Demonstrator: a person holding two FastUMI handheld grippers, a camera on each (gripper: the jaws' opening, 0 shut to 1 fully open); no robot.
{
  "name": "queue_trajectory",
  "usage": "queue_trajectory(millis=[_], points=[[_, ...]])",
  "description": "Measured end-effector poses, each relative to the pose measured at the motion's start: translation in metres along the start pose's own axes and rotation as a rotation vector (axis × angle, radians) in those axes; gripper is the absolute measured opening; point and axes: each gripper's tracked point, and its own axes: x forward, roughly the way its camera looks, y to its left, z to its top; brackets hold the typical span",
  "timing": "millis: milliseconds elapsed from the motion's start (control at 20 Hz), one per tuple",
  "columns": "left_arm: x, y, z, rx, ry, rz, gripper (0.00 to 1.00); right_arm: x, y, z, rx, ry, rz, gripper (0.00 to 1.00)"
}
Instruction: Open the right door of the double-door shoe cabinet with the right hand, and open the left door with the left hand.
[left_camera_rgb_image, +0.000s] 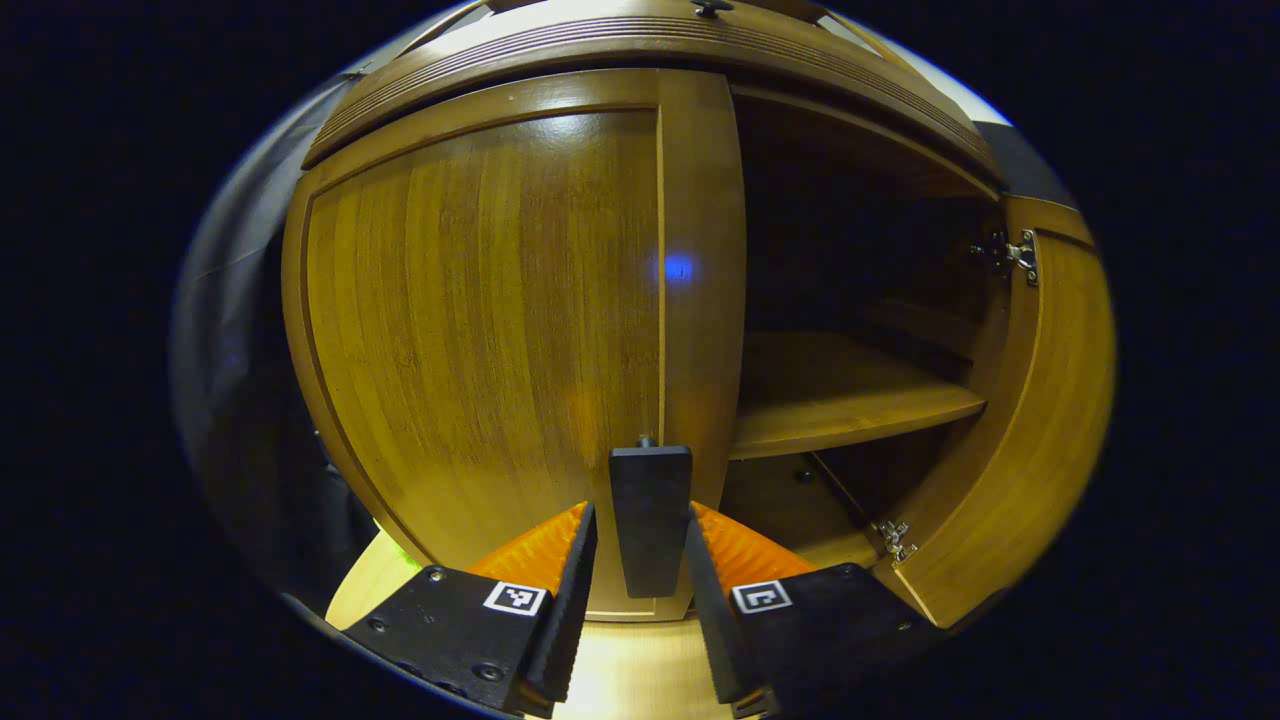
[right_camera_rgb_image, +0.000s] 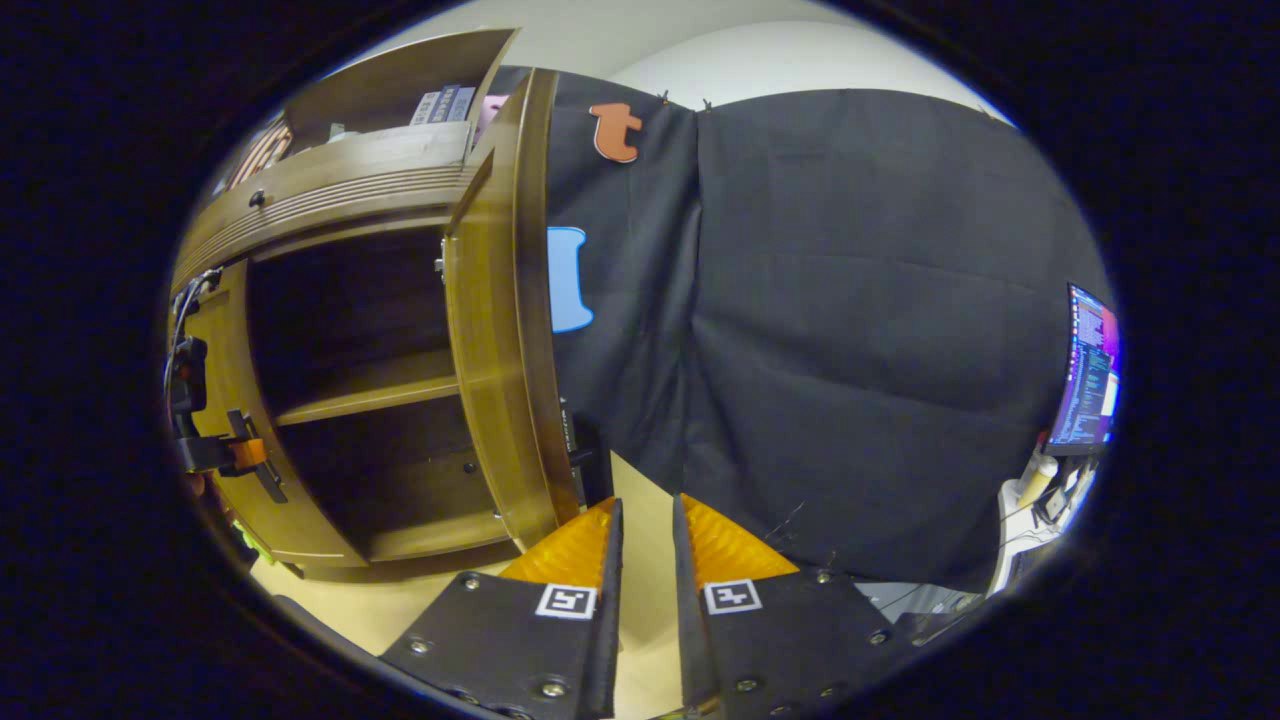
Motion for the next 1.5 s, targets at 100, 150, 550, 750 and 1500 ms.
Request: queue_trajectory(millis=[100,150,550,750,1500], points=[[-0.003,-0.003,-0.002,-0.039,0.002,-0.018,0.40,0.001,0.000,0.001,-0.001,-0.001,0.003,0.25],[0.000,-0.002,-0.002,-0.057,-0.006,-0.017,0.37,0.002,0.000,0.000,0.001,-0.003,0.005,0.25],[-0.004,0.000,-0.004,-0.064,-0.003,-0.012,0.30,0.001,0.001,0.005,0.012,-0.018,0.030,0.25],[-0.024,0.002,-0.009,-0.073,-0.005,-0.012,0.30,-0.001,0.002,0.005,0.005,-0.018,0.048,0.25],[-0.092,0.027,-0.027,-0.136,-0.029,0.059,0.29,-0.006,0.009,-0.001,-0.034,-0.010,0.123,0.25]])
